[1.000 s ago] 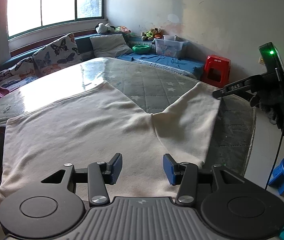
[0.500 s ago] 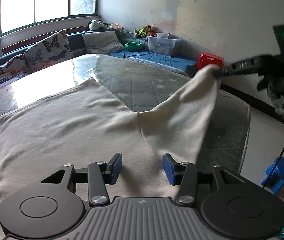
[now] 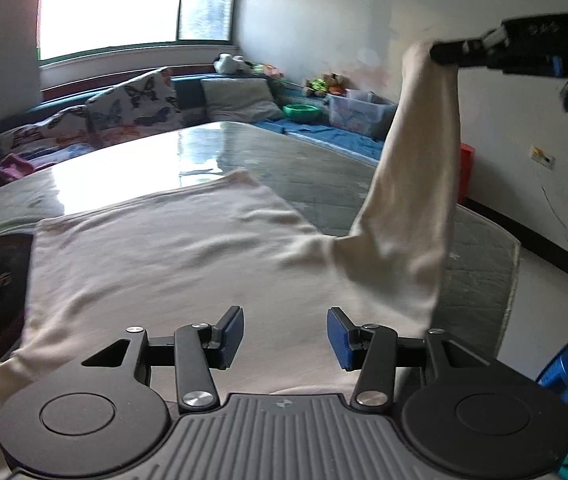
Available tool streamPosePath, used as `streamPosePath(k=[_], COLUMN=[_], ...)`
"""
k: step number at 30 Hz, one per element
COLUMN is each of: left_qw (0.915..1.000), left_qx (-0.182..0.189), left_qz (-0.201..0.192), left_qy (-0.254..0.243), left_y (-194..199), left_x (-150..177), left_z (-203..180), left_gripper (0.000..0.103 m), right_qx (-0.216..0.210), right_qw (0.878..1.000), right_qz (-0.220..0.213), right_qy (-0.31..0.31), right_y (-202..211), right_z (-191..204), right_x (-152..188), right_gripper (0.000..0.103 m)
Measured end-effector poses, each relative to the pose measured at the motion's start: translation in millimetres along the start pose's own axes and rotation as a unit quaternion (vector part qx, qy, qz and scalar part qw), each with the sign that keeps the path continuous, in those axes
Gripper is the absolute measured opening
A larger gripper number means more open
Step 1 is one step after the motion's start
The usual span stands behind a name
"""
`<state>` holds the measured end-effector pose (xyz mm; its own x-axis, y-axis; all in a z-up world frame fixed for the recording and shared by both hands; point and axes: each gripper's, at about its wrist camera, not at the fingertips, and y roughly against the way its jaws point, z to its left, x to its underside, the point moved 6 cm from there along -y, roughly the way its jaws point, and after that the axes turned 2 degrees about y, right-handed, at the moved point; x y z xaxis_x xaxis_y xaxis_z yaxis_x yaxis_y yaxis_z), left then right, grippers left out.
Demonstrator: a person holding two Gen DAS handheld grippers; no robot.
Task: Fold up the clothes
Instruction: 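Grasp the sleeve nearest the right gripper and lift it, then fold the held sleeve across the shirt body and open the right gripper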
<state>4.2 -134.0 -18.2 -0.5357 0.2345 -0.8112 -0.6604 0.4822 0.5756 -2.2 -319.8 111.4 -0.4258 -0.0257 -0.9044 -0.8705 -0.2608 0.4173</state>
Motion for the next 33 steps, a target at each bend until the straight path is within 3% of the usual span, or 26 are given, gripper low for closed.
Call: streamPosePath(k=[8,19,26,33], left_qw=[0.9984,0.9939,0.9912,0.9884], left_qx=[-0.033,-0.065,-0.081,-0.099], left_qz=[-0.012,-0.012,-0.015,-0.023], left_qy=[0.043,0.088,0.104,0.113], left_y=[29.6,49.6,60.8,75.5], left_x=[16.5,33.0,35.8,35.1], left_z=[32.1,57.7,68.9,80.8], left_gripper=[0.052,0.054,0.055,0.055], right_qx=[-0.111,-0.209,-0.236,-0.189], right_qw=[0.991,0.961,0.95,0.954], right_qz=[0.036,0.14,0.159,0.187], right_qy=[0.066,0.116,0.127,0.141], right_y=[-52.1,-126.1,-127.5,-109.7], right_z=[98.6,184.1,195.3,148.8], right_x=[-7.1,43.9,56.9,70.8], right_gripper=[0.007,0.008,0.019,0.02])
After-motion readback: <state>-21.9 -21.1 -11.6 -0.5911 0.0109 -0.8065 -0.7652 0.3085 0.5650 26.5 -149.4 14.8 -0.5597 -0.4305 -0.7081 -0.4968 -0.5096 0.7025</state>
